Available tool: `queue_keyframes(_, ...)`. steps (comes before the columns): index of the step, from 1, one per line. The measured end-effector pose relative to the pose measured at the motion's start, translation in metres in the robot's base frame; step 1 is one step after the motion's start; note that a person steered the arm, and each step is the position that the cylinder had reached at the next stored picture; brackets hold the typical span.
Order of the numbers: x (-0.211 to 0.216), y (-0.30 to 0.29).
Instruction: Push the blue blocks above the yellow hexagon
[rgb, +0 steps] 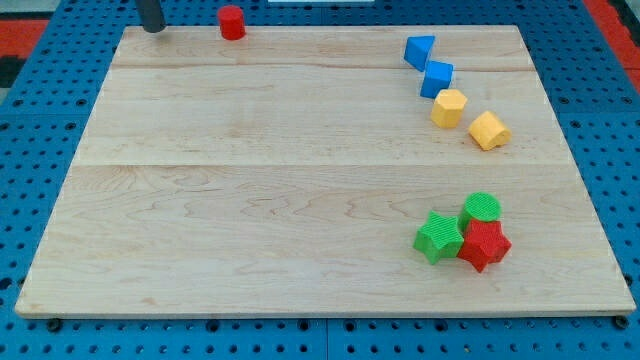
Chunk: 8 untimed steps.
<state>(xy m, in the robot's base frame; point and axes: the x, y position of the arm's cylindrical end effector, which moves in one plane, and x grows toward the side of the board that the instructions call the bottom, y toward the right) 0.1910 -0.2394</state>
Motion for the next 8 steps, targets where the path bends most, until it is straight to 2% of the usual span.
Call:
queue_keyframes(3, 0.010, 0.295)
queue_keyframes(4, 0.003, 0.333)
queue_keyframes(6, 0.072, 0.394)
queue_keyframes(7, 0.113, 0.395)
queue_keyframes(8, 0.101, 0.394)
